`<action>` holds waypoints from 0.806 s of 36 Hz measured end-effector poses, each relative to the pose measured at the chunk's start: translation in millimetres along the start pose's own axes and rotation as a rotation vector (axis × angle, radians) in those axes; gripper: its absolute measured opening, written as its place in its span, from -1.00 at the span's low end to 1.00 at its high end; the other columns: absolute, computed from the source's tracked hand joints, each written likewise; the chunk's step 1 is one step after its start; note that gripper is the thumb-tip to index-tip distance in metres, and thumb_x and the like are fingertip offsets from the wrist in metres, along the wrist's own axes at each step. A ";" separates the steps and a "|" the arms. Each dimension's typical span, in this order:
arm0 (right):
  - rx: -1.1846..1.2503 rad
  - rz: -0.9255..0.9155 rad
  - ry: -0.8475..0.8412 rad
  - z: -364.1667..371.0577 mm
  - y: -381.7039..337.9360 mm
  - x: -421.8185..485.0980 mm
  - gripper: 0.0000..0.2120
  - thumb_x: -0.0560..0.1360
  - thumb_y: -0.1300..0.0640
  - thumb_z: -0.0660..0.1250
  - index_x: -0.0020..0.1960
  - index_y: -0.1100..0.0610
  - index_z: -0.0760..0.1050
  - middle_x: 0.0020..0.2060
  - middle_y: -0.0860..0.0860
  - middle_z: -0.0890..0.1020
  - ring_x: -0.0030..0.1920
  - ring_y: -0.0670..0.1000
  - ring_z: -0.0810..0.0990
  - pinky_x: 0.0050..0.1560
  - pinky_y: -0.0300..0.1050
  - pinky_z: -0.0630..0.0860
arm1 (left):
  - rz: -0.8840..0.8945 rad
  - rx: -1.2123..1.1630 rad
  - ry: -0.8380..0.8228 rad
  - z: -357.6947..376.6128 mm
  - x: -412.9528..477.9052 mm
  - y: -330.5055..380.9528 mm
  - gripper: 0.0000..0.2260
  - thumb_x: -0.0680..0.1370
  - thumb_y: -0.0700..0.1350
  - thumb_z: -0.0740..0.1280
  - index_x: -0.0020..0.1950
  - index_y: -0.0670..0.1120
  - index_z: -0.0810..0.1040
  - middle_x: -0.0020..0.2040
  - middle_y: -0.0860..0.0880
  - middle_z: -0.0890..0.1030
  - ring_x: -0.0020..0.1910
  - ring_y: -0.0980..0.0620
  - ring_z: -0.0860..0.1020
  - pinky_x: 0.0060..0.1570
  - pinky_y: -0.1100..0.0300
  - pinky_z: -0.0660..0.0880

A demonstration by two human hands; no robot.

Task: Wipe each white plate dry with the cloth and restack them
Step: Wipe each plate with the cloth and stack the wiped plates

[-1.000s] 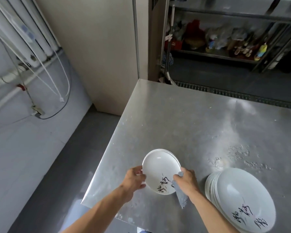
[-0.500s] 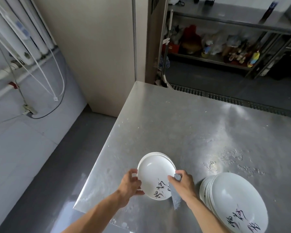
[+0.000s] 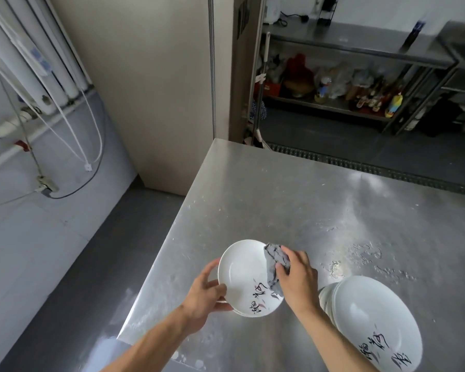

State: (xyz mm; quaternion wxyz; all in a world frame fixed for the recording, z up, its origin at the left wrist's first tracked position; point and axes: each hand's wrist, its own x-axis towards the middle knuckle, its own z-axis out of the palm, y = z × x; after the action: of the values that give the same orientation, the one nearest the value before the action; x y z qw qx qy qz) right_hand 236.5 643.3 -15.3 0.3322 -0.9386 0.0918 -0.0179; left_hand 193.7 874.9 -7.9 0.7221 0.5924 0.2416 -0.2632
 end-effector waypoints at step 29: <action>-0.024 -0.778 -0.383 -4.0 -114.9 -17.3 -0.47 0.52 0.47 0.24 0.36 0.01 0.53 0.50 -0.11 0.35 0.57 -0.10 0.20 0.43 -0.05 0.39 | 0.311 -0.095 -0.017 -24.2 -43.6 64.8 -0.35 0.50 -0.40 0.29 0.47 0.17 0.53 0.17 -0.32 0.70 0.14 -0.36 0.69 0.14 -0.12 0.66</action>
State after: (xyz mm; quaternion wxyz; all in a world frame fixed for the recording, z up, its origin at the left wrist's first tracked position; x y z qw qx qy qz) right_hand 237.5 731.6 60.3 0.3007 -0.8936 -0.3317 0.0337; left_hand 203.5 913.1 63.7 0.7834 0.5856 0.1528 -0.1416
